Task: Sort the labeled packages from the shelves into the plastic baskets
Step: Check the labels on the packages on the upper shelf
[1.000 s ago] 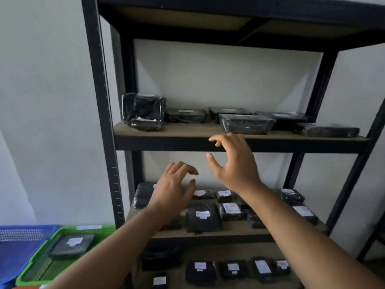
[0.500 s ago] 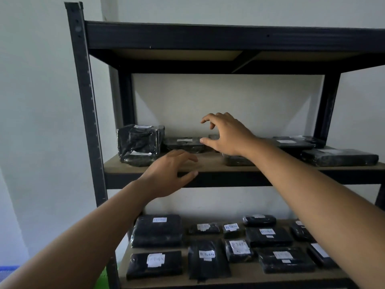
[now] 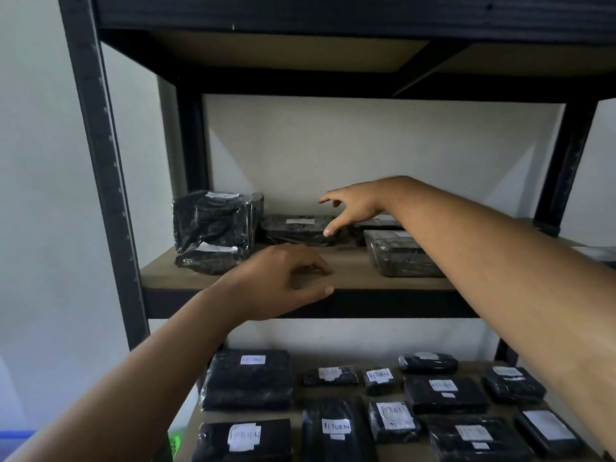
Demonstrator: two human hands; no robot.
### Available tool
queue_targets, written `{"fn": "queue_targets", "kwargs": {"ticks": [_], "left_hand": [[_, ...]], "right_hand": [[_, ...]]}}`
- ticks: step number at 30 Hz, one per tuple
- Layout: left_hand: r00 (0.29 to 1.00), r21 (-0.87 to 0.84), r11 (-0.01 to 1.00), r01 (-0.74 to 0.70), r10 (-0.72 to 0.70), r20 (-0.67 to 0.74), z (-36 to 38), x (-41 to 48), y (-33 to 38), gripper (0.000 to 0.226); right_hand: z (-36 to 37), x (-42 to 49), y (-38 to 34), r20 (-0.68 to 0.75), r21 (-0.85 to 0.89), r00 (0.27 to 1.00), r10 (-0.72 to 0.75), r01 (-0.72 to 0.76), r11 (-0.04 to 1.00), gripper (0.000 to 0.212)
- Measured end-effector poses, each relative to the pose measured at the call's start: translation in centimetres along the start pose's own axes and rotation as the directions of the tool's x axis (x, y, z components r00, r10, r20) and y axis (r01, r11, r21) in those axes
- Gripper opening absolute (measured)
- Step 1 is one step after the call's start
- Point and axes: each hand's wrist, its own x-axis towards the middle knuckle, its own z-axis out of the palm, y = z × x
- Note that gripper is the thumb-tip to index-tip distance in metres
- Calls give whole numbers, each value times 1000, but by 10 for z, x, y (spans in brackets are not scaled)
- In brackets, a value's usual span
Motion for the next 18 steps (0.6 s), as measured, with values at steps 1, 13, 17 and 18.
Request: {"fn": "queue_targets", "kwargs": {"ticks": [1,13,17,18], "left_hand": [[1000,-8,1000,9,-10,-2,0,0,1,41],[996,-74,994,86,-88,-14,-2,-3,11,36],[995,-74,992,99,-99,-5,-3,-2,9,38],[995,-79,992,101,-101,-5,-2,-2,9,38]], "right_hand": [[1,4,-1,22,-21,1000,5,-5,1000,105],[5,31,-1,68,-21,997,33,-32,999,101],[8,36,4,77,-4,997,29,-29,1000,101],[9,36,6,83,9,996,32,-33,999,102]]}}
